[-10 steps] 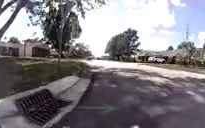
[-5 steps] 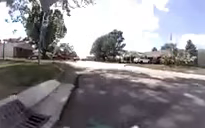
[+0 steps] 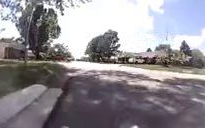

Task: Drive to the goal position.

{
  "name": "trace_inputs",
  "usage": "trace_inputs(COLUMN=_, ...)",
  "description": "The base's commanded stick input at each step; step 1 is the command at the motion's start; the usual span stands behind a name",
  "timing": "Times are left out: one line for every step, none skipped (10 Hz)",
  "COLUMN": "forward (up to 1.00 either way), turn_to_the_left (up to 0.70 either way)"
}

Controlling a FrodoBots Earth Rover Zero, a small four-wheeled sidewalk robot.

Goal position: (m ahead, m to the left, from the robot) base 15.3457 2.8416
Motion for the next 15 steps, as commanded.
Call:
trace_inputs(forward=0.85, turn_to_the_left=0.00)
trace_inputs(forward=0.85, turn_to_the_left=0.00)
trace_inputs(forward=0.85, turn_to_the_left=0.00)
trace_inputs(forward=0.85, turn_to_the_left=0.00)
trace_inputs(forward=0.85, turn_to_the_left=0.00)
trace_inputs(forward=0.85, turn_to_the_left=0.00)
trace_inputs(forward=0.85, turn_to_the_left=0.00)
trace_inputs(forward=0.85, turn_to_the_left=0.00)
trace_inputs(forward=0.85, turn_to_the_left=0.00)
trace_inputs(forward=0.85, turn_to_the_left=0.00)
trace_inputs(forward=0.85, turn_to_the_left=0.00)
trace_inputs(forward=0.85, turn_to_the_left=0.22)
trace_inputs(forward=0.85, turn_to_the_left=0.34)
trace_inputs(forward=0.85, turn_to_the_left=0.34)
trace_inputs(forward=0.85, turn_to_the_left=0.23)
